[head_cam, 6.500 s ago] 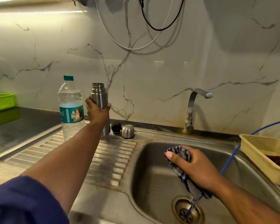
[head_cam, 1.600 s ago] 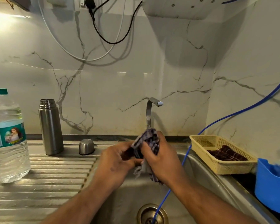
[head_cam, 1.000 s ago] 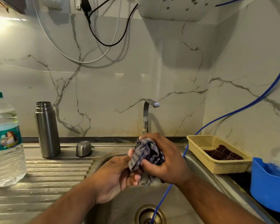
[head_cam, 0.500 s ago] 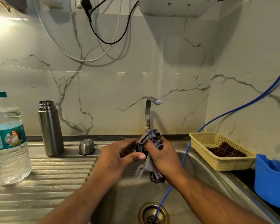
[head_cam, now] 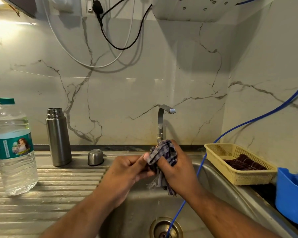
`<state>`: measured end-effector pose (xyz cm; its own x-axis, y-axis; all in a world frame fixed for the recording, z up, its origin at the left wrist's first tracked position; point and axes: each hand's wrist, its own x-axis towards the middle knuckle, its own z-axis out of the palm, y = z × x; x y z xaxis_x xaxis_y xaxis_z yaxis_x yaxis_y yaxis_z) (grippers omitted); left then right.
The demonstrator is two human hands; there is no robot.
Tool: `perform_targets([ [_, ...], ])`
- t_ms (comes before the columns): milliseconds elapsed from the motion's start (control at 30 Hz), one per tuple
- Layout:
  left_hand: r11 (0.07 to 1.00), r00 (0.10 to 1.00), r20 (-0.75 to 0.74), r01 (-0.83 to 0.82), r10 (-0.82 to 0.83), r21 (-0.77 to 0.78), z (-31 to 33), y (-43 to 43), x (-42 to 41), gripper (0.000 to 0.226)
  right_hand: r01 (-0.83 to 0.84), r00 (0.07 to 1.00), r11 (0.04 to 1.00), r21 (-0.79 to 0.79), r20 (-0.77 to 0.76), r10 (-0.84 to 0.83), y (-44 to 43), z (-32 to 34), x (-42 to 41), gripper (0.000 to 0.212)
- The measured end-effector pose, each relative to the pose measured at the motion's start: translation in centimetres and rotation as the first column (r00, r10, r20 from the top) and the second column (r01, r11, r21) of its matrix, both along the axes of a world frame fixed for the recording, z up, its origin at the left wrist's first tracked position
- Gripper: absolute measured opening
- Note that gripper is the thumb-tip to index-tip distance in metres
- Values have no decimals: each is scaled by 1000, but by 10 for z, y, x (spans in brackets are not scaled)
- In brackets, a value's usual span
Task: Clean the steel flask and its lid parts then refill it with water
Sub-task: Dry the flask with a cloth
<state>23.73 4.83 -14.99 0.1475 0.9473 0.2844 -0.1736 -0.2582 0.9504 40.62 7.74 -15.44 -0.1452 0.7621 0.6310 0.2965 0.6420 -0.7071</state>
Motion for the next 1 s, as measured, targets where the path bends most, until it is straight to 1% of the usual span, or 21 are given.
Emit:
perform_targets([
  [33,992,990,-118,-58,71,111,0,-1,0,34,7,999,999,-53,-45,-9,1,0,-2,8],
  [100,943,914,-315,-163,255,290,0,-1,-1,34,-6,991,979,-203,-135,-22,3,0,-7,17],
  [133,928,882,-362,-183,301,325,0,0,-2,35,-13,988,962,-272,-153,-29,4,-1,-8,22],
  [167,932,882,-370,-174,292,319,-1,1,-3,36,-11,988,950,-312,-152,-38,4,-2,-9,24],
  [233,970,945,-274,-124,179,209,-2,1,-5,36,16,989,955,-295,-132,-58,4,-3,-8,23],
  [267,987,972,-194,-110,132,119,-3,1,-6,37,22,990,966,-258,-132,-58,4,-4,-8,20],
  [333,992,996,-54,-75,69,-103,-4,4,-8,51,-3,991,986,-164,-130,-19,2,-4,-6,14],
  [400,960,999,-23,16,-23,-278,-1,3,-8,62,-25,998,999,-39,-56,23,2,-5,-5,14],
  [433,941,997,-19,61,-72,-334,0,1,-8,64,-21,1000,1000,20,-7,21,2,-7,-6,17],
  [500,924,993,-6,104,-114,-368,3,-1,-8,64,3,999,996,91,42,-7,3,-10,-5,26],
  [600,941,997,34,79,-72,-330,7,-1,-8,53,12,997,992,124,78,-21,4,-11,-3,33],
  [667,958,996,79,72,-52,-276,4,-1,-8,42,10,996,994,113,85,-20,4,-11,-3,29],
  [700,978,998,46,47,-39,-201,1,0,-7,37,13,998,996,83,55,-18,3,-9,-4,22],
  [733,996,998,-70,-11,4,-90,-3,1,-7,33,20,1000,1000,25,6,-20,3,-8,-6,13],
  [767,996,968,-236,-81,90,47,-6,3,-7,31,25,999,998,-63,-43,-28,3,-6,-7,8],
  [800,969,888,-404,-148,219,199,-8,5,-8,32,25,996,986,-166,-75,-38,3,-4,-9,10],
  [833,923,788,-511,-186,344,336,-8,7,-10,36,-2,994,961,-277,-103,-28,3,-4,-9,17],
  [867,872,713,-546,-197,441,447,-8,10,-11,42,-58,989,921,-386,-146,1,2,-3,-9,23],
  [900,836,679,-548,-186,489,516,-7,11,-11,45,-120,981,876,-467,-193,31,1,-2,-9,28],
  [933,824,678,-540,-177,498,538,-8,11,-11,47,-150,974,850,-505,-225,39,0,-1,-9,32],
  [1000,872,781,-461,-209,422,444,-9,11,-9,46,-90,980,876,-473,-199,-7,2,0,-7,32],
])
